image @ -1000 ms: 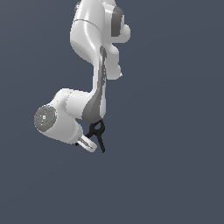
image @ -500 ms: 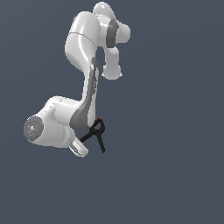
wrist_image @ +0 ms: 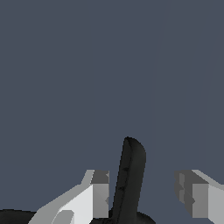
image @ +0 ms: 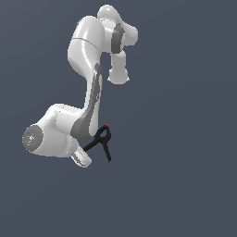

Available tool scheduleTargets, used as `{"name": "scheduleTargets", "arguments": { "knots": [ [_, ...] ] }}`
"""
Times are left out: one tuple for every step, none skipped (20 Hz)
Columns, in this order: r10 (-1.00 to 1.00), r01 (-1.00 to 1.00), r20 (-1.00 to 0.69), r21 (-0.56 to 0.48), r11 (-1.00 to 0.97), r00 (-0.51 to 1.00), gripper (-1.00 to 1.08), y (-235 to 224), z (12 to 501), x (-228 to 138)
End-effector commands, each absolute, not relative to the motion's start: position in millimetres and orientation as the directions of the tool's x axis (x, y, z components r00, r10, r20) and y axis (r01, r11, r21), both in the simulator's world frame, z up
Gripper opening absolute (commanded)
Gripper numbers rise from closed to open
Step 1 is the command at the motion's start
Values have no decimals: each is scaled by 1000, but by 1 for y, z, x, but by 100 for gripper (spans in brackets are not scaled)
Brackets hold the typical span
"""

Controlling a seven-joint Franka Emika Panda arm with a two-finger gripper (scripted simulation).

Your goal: Pick up the object and move it to a goal position.

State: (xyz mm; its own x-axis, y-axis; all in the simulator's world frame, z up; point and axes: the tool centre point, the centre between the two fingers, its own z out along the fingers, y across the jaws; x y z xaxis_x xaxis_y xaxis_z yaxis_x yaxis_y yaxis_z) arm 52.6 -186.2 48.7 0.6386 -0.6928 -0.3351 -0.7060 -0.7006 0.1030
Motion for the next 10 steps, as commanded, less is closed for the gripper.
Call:
{"name": "scheduleTargets", "arguments": {
  "knots": [
    [-693,-706,-335,103,-701,639,28,-186,47,52],
    [-693,-706,-335,103,-701,639,28,-185,45,51],
    [-693,-706,-335,103,-700,638,28,-185,42,50],
    [-693,-706,-335,103,-700,638,28,-184,39,49],
    [-693,-707,-335,103,-700,638,28,-184,35,48],
    [-693,-707,-335,103,-700,638,28,-183,32,47],
    [-694,-707,-336,104,-700,637,28,-182,28,46],
    [-694,-707,-336,104,-700,637,28,-182,26,45],
    [-694,-707,-336,104,-699,637,28,-182,24,44],
    [-694,-707,-336,104,-699,637,28,-181,22,43]
  ]
}}
